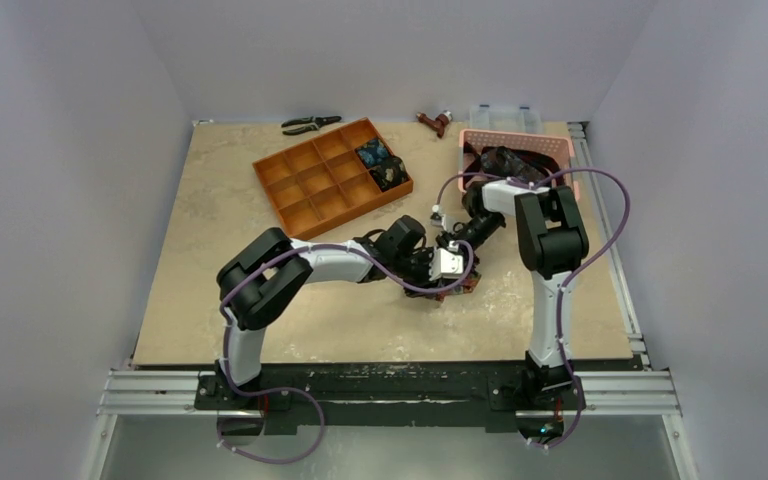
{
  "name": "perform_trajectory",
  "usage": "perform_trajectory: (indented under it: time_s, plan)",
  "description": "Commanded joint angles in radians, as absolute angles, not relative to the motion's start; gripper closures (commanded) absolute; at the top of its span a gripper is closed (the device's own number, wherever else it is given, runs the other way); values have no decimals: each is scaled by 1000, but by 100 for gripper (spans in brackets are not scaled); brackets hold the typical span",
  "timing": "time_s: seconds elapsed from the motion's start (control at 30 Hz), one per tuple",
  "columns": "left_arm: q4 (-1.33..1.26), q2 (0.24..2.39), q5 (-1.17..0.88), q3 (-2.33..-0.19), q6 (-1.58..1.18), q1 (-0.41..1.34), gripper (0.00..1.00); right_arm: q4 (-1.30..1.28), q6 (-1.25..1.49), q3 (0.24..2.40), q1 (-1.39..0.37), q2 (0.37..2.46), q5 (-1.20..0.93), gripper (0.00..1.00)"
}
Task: Roll the ties
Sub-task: Roll the tie at the center of the board.
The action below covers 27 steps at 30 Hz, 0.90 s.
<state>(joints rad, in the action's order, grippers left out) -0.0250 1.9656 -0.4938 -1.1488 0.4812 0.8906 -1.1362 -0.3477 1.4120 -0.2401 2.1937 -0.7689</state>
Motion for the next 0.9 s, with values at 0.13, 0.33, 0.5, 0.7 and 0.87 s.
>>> perform_trajectory:
  time_s: [0.13,0.33,0.5,0.7,0.87]
  plan:
    - [-5,1969,-509,-1097,477,872,91,-1207,-427,1497,-176,2093,-931,77]
    - [-4,1977,-510,-1104,467,863,92,-1081,-336,1444,-177,2119,-821,82]
    - [-9,1959,-514,-1113,393,848,92,-1016,-329,1405,-177,2150,-596,84]
    - [-52,1896,-468,-1110,301,845,91,-941,-347,1376,-178,2173,-385,84]
    - [-117,1830,-354,-1077,224,835,87,-936,-356,1397,-178,2181,-320,84]
